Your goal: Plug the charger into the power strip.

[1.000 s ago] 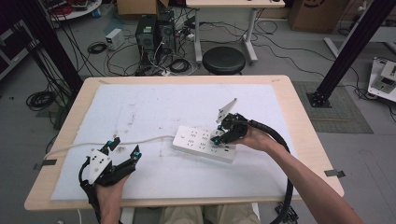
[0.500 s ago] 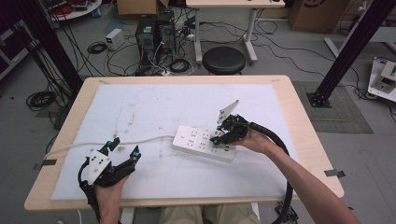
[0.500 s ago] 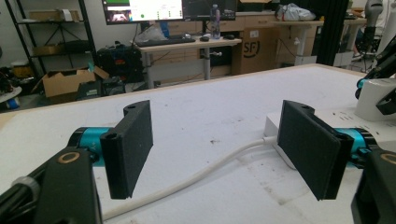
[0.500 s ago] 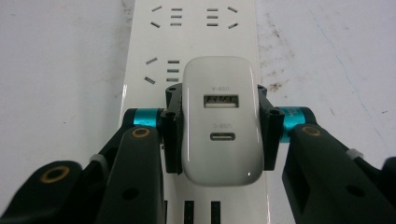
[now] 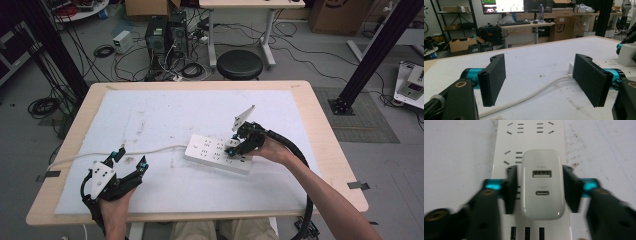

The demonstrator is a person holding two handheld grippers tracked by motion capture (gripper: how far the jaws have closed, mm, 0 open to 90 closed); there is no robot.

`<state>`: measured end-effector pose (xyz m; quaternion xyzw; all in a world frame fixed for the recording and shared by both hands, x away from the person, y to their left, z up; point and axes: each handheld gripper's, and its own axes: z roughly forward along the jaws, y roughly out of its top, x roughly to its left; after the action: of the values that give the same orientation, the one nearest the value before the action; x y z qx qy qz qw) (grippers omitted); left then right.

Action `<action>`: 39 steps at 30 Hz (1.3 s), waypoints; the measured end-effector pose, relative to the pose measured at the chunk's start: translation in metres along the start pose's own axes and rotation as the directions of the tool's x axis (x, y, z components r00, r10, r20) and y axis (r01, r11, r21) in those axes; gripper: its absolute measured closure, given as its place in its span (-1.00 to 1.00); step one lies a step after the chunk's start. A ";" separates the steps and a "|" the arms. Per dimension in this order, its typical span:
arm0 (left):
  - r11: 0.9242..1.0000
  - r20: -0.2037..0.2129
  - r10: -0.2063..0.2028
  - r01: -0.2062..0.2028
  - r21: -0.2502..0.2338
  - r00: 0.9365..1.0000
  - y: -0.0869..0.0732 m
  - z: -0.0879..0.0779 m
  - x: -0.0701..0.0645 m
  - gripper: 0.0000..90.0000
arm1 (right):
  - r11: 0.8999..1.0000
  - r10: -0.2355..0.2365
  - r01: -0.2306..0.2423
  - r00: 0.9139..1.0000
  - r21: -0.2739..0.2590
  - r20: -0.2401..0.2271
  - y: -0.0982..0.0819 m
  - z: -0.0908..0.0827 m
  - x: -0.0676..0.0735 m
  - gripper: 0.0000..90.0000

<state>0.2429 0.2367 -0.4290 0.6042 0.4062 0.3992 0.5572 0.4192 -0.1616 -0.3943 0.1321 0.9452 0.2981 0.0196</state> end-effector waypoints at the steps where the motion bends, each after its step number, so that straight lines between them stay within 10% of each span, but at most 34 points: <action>1: 1.000 0.002 0.002 -0.002 0.001 1.000 0.000 0.000 0.000 -0.41 | 1.000 0.007 -0.007 1.000 -0.007 -0.003 -0.001 -0.001 0.000 -0.22; 4: 1.000 0.004 0.001 -0.002 0.002 1.000 0.000 0.002 0.001 -0.41 | 0.999 0.031 -0.031 0.999 -0.036 0.016 -0.002 -0.005 0.001 -0.54; 14: 1.000 0.008 0.002 -0.002 0.006 1.000 -0.002 0.003 0.002 -0.41 | 0.974 0.131 -0.100 0.980 -0.203 0.147 -0.023 -0.022 0.016 -0.55; 22: 1.000 0.012 0.003 -0.003 0.012 1.000 -0.002 0.005 0.004 -0.41 | 0.932 0.196 -0.131 0.967 -0.339 0.165 -0.053 -0.041 0.031 -0.55; 28: 1.000 0.008 -0.001 0.001 0.009 1.000 -0.003 0.006 0.006 -0.41 | 0.893 0.243 -0.123 0.941 -0.432 0.235 -0.069 -0.053 0.041 -0.55; 29: 1.000 0.011 0.000 0.000 0.013 1.000 -0.003 0.008 0.006 -0.41 | 0.869 0.279 -0.130 0.926 -0.478 0.255 -0.081 -0.058 0.047 -0.54; 39: 1.000 0.027 0.007 -0.008 0.015 1.000 -0.002 0.013 0.003 -0.41 | 0.814 0.359 -0.124 0.876 -0.568 0.323 -0.106 -0.070 0.063 -0.55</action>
<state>0.2558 0.2354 -0.4318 0.6154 0.3995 0.3902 0.5563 0.3247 -0.2678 -0.3948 0.3034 0.7737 0.5121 0.2169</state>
